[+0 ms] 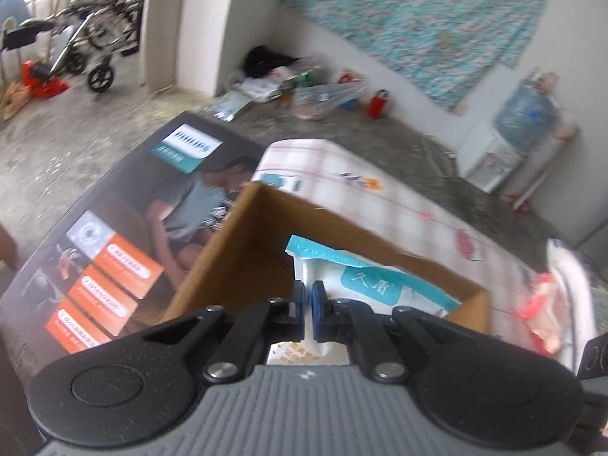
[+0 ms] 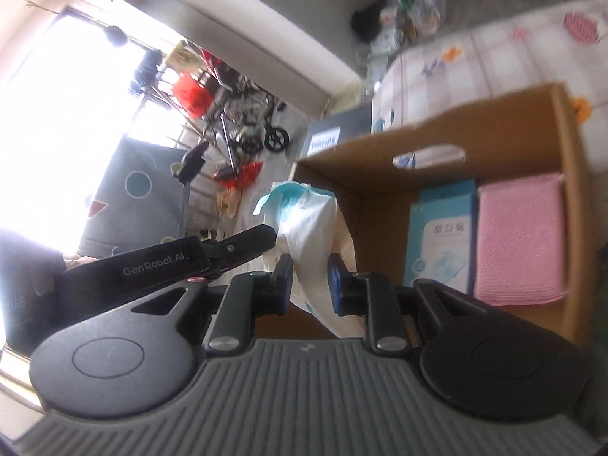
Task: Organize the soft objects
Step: 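Carry the cotton-pad bag into the cardboard box and open the left tool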
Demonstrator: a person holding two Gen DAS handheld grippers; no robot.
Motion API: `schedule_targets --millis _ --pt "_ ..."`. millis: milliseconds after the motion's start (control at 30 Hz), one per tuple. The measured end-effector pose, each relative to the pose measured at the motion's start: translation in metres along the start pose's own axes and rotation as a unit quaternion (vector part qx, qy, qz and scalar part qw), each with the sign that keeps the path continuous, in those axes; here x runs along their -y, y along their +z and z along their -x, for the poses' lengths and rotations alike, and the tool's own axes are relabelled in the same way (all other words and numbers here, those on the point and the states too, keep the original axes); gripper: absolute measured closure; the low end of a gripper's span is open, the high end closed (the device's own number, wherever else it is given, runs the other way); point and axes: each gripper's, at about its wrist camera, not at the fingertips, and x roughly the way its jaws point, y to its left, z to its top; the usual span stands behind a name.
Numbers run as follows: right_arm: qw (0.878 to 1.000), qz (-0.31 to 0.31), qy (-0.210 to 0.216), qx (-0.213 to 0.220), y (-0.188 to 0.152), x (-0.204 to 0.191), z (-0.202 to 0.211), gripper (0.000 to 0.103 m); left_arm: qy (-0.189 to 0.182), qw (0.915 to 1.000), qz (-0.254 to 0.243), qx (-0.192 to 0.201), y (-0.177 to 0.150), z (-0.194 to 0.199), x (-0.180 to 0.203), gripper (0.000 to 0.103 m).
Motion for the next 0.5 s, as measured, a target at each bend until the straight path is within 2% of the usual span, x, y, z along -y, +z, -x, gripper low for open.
schedule_targets --millis 67,133,167,233,300,400,500 --pt "1.0 -0.014 -0.002 -0.022 0.005 0.006 -0.021 0.083 0.016 0.9998 -0.007 0.005 0.003 -0.012 -0.006 0.096" --pt "0.999 -0.031 -0.003 -0.036 0.014 0.015 -0.043 0.082 0.025 0.9997 -0.008 0.003 0.003 -0.023 -0.01 0.078" --pt "0.998 -0.033 -0.008 -0.046 0.016 0.023 -0.051 0.082 0.027 0.9996 -0.006 0.003 0.002 -0.028 -0.01 0.077" --pt "0.997 -0.014 -0.065 -0.042 0.019 0.028 -0.071 0.081 0.031 0.9995 -0.008 0.002 -0.001 -0.036 -0.007 0.073" --pt "0.994 0.013 -0.103 -0.044 0.019 0.029 -0.084 0.08 0.027 0.9996 -0.005 -0.001 -0.003 -0.039 -0.006 0.071" --pt "0.992 0.024 -0.118 -0.038 0.017 0.03 -0.086 0.08 0.02 0.9997 -0.012 0.005 -0.008 -0.033 -0.004 0.063" --pt "0.99 0.057 -0.129 0.001 0.019 0.02 -0.068 0.08 0.015 0.9996 -0.013 0.018 -0.008 -0.022 -0.005 0.056"
